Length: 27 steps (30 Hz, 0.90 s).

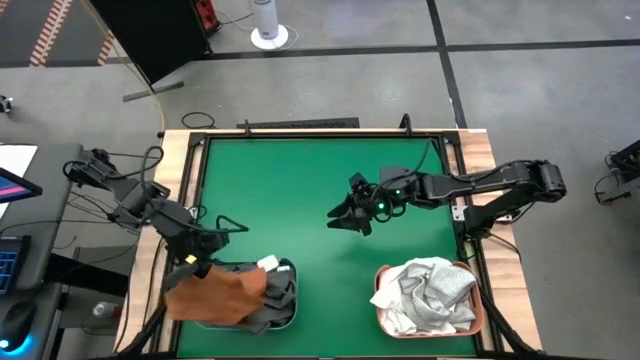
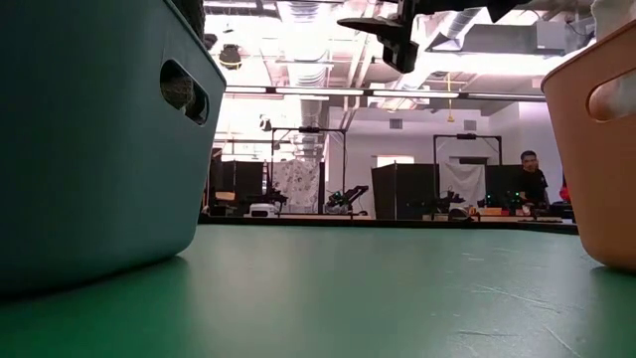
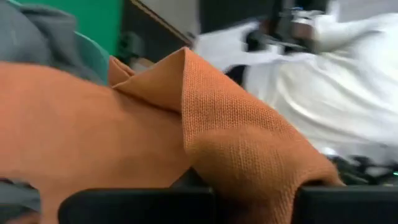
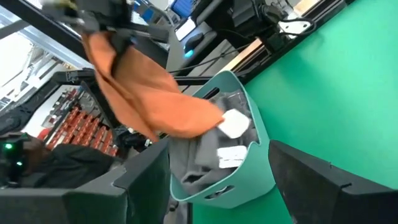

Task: Sort towels by color in basket
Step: Put the orange towel into the green bin

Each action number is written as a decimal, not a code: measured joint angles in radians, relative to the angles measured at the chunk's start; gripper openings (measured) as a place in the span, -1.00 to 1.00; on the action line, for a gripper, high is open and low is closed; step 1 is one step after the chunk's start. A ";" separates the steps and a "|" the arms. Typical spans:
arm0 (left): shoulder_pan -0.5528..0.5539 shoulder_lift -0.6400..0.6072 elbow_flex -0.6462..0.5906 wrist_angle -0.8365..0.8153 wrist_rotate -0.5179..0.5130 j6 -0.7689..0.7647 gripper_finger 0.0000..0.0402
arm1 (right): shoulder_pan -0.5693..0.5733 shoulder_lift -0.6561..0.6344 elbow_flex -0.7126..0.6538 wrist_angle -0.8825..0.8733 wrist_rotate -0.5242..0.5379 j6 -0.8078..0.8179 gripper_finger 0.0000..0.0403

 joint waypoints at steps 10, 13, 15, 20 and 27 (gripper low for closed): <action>-0.001 0.224 0.000 -0.086 -0.201 0.208 -1.00 | 0.020 0.000 0.000 0.000 0.001 0.034 0.47; -0.015 0.291 0.000 -0.147 -0.294 0.229 -1.00 | 0.021 0.000 0.000 -0.001 0.001 0.036 0.47; -0.036 0.333 0.000 -0.190 -0.360 0.238 -1.00 | 0.028 0.000 0.000 -0.001 0.001 0.041 0.47; -0.091 0.434 0.000 -0.272 -0.495 0.234 -1.00 | 0.051 -0.032 0.000 -0.009 0.001 0.033 0.47; -0.145 0.610 0.002 -0.276 -0.526 0.262 -1.00 | 0.048 -0.144 0.000 -0.007 0.015 0.017 0.47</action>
